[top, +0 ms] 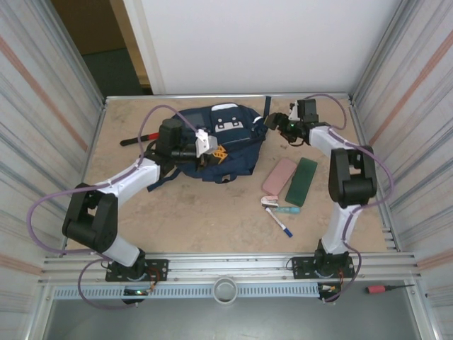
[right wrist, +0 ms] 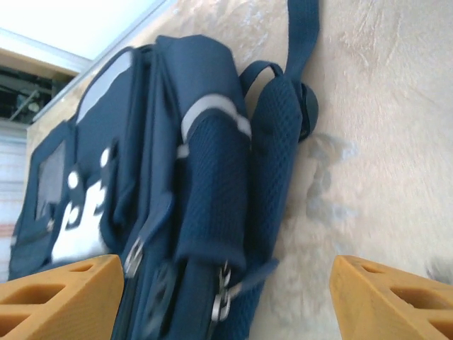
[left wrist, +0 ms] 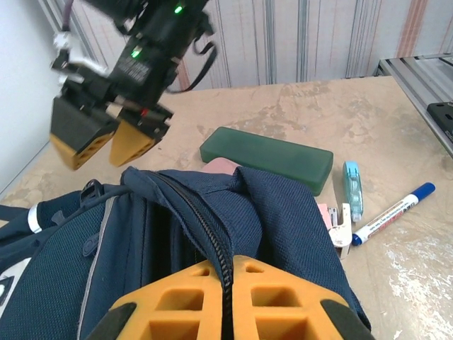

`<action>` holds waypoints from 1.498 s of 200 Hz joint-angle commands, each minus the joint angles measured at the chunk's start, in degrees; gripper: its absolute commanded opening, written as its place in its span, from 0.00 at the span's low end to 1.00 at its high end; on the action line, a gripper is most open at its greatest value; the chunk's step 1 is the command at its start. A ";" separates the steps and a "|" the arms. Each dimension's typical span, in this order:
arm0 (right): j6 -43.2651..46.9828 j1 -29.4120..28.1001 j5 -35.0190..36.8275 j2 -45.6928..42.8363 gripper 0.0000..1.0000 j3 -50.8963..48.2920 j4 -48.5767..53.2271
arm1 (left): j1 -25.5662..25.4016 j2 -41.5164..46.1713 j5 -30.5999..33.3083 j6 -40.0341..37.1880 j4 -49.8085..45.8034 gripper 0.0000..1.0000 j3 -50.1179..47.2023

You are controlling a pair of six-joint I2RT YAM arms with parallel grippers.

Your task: Pack the student bag

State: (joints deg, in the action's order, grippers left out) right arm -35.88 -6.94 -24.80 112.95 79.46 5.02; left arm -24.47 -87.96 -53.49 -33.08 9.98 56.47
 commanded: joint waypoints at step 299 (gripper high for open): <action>14.50 -5.53 11.75 -12.66 0.47 -12.01 8.57 | -0.35 0.60 29.50 21.53 -11.92 0.60 0.31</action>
State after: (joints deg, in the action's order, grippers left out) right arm -24.73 -12.03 -16.34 106.00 68.90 10.55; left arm -23.40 -89.78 -30.02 -22.98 -6.09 57.84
